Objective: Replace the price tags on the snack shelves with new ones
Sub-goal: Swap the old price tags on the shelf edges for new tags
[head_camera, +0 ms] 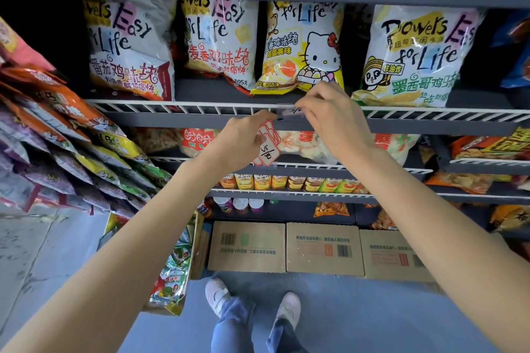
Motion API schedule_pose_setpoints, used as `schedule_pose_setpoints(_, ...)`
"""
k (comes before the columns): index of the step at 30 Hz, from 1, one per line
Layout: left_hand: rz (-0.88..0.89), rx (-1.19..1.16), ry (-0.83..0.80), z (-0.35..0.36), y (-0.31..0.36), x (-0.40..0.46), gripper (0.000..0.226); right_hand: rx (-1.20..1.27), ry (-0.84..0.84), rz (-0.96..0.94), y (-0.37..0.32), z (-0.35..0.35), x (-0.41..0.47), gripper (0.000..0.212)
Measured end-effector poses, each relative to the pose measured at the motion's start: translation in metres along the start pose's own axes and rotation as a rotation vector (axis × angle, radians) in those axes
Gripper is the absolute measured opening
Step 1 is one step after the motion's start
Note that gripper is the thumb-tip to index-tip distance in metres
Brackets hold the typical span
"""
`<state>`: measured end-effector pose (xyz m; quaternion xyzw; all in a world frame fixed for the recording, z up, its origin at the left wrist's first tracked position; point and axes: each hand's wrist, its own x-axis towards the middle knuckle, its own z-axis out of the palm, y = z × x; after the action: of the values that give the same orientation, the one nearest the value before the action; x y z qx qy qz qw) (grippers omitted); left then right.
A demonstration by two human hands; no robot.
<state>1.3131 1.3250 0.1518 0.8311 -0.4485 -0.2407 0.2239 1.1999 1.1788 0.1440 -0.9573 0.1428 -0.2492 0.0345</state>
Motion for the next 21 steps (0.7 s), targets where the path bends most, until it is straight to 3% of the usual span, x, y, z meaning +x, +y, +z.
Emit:
schedule_pose_setpoints(3,-0.006,-0.010,0.001,-0.001,0.000,0.002,0.045,0.057,-0.065,0.083,-0.003,0.000,-0.004,0.025)
schedule_pose_setpoints(6,-0.015,-0.042,-0.012,-0.001,-0.001,0.003,0.044,0.007,0.012,0.028,-0.004,0.002,-0.006,0.035)
schedule_pose_setpoints(21,0.002,-0.039,0.007,0.000,-0.001,0.001,0.045,-0.118,0.109,0.079,-0.006,0.014,-0.015,0.025)
